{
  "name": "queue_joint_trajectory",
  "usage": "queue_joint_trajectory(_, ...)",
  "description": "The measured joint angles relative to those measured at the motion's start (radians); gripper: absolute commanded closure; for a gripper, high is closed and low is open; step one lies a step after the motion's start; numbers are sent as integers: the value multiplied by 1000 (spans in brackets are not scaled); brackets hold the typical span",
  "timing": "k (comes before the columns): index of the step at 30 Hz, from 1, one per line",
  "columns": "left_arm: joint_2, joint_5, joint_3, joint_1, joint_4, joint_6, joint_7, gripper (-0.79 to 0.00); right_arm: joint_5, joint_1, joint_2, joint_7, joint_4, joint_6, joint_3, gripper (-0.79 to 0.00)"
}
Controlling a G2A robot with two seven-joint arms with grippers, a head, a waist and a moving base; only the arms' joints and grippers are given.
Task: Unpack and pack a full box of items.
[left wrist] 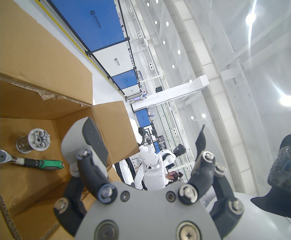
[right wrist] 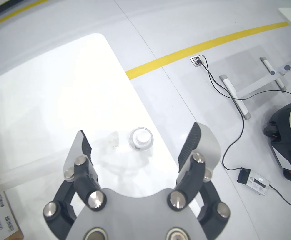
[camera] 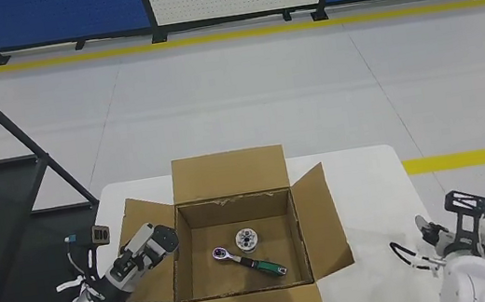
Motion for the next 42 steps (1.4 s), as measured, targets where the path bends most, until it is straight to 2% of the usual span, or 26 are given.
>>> queue_joint_trajectory(13, -1, 2, -1, 9, -13, 0, 17, -785, 169, -115, -1, -187, -364, -205, -137, -785)
queue_joint_trajectory(18, -1, -4, -12, 29, -34, -14, 36, -785, 184, -57, -2, -229, -364, -284, -256, -785)
queue_joint_trajectory(22, 1, 8, -40, 39, -35, -24, 58, -785, 148, -20, -5, -229, -364, -267, -351, -785)
queue_joint_trajectory(36, 2, 1, -50, 41, -34, -26, 65, -785, 144, -20, -5, -232, -363, -264, -361, -785)
queue_joint_trajectory(39, 1, 1, -49, 42, -35, -22, 68, -785, 155, -24, -2, -254, -354, -331, -393, -785)
queue_joint_trajectory(42, 1, 4, -46, 45, -43, -8, 86, -785, 153, 12, 0, -225, -335, -409, -446, -785)
